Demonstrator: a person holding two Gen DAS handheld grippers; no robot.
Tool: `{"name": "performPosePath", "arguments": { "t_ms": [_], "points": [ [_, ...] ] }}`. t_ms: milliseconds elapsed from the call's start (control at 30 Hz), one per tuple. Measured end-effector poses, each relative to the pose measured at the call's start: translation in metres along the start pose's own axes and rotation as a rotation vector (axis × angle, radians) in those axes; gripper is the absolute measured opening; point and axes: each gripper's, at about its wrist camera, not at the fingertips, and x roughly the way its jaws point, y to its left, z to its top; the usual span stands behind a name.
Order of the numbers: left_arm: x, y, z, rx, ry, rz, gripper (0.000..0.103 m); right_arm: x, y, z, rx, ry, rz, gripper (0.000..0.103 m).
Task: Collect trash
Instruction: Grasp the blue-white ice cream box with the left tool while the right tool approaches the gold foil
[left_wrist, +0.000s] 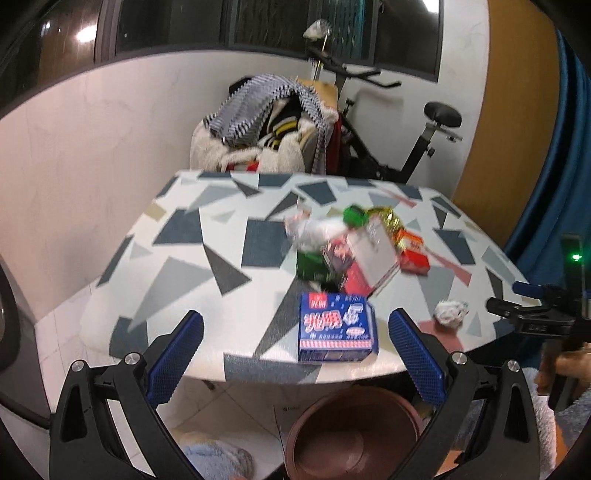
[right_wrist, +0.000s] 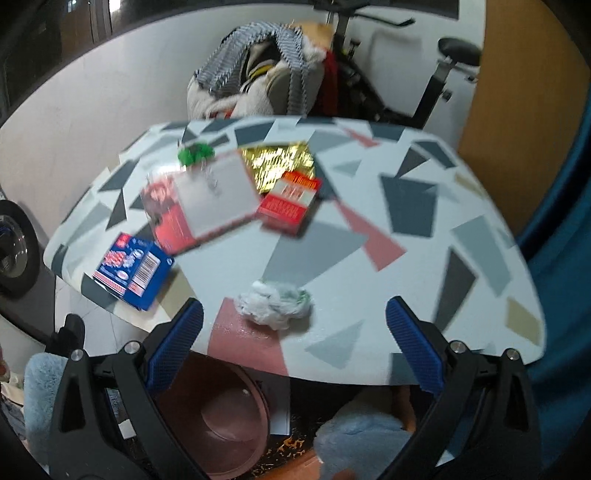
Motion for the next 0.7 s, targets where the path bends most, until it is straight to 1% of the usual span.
{"name": "performPosePath", "arguments": {
  "t_ms": [100, 133, 167, 233, 300, 400, 500, 600, 700],
  "points": [
    [0.012, 0.007, -0.004, -0.030, 0.033, 0.032, 0.098, 0.029, 0.001, 0.000, 0.034, 0.044, 0.016, 0.097],
    [0.015, 0.011, -0.005, -0.051, 0.044, 0.023, 0.098, 0.038, 0.000, 0.000, 0.050, 0.060, 0.024, 0.096],
    [0.017, 0.015, -0.007, -0.067, 0.051, 0.014, 0.098, 0.047, -0.001, -0.001, 0.065, 0.078, 0.033, 0.092],
    [0.022, 0.021, -0.009, -0.097, 0.062, -0.002, 0.098, 0.056, -0.002, -0.001, 0.087, 0.105, 0.036, 0.089],
    [0.025, 0.024, -0.011, -0.105, 0.064, 0.000, 0.098, 0.055, -0.001, -0.001, 0.101, 0.097, 0.047, 0.089],
    [0.030, 0.025, -0.014, -0.108, 0.078, 0.003, 0.098, 0.052, 0.000, -0.001, 0.089, 0.080, 0.054, 0.089],
    [0.040, 0.024, -0.015, -0.122, 0.103, -0.040, 0.098, 0.049, -0.002, 0.001, 0.093, 0.071, 0.059, 0.089],
    [0.059, 0.015, -0.014, -0.125, 0.141, -0.114, 0.098, 0.046, -0.004, 0.003, 0.105, 0.060, 0.066, 0.090],
    [0.087, -0.002, -0.014, -0.087, 0.206, -0.129, 0.098, 0.045, -0.003, 0.006, 0.092, 0.054, 0.064, 0.090]
  ]
}}
